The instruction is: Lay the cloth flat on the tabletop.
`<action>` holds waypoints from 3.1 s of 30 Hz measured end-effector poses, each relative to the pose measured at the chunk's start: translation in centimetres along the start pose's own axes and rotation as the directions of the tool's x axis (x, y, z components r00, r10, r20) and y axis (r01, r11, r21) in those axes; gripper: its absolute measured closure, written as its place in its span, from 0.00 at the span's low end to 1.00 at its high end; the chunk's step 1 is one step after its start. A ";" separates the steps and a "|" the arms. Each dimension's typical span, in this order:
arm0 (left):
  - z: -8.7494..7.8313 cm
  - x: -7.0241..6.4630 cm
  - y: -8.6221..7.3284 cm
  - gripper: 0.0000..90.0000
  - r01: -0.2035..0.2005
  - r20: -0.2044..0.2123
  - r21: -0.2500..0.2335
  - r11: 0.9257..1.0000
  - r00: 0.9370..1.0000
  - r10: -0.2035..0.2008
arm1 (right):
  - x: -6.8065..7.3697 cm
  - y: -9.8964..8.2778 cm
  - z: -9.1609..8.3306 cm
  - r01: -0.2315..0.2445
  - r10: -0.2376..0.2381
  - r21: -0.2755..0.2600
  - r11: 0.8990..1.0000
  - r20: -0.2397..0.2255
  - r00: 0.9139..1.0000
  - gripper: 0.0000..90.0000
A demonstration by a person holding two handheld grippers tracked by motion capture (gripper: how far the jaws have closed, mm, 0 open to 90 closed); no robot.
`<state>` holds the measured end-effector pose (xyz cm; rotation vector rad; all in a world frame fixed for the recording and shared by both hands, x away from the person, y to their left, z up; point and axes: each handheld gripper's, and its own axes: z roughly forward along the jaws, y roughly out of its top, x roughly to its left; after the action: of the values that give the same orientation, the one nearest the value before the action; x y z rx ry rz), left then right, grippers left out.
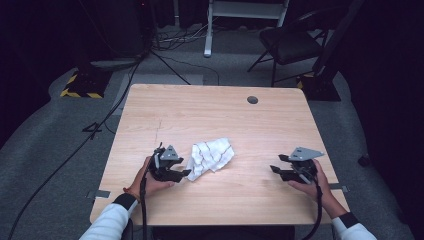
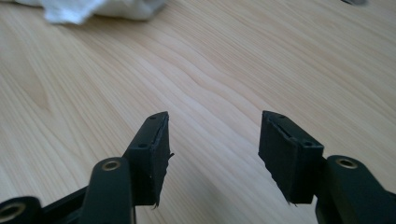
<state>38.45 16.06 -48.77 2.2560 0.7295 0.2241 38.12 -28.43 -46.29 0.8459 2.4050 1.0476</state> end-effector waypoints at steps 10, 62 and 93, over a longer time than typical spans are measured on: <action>2.3 -1.5 1.7 0.69 -0.072 0.066 0.042 0.996 0.995 0.069 | 5.1 4.8 5.3 0.128 -0.130 -0.028 0.991 -0.144 0.981 0.52; 1.5 -0.5 1.1 0.71 -0.102 0.054 0.068 0.992 0.994 0.098 | 2.0 5.5 4.4 0.064 -0.066 -0.027 0.998 -0.073 0.995 0.97; 0.6 -2.4 4.3 0.57 -0.119 0.046 -0.062 0.991 0.991 0.122 | 3.4 3.5 2.0 0.106 -0.110 -0.041 0.994 -0.123 0.986 0.56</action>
<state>38.55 11.93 -46.04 2.2431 0.5538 0.2433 38.01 -23.19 -45.31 0.6476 2.4976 1.1263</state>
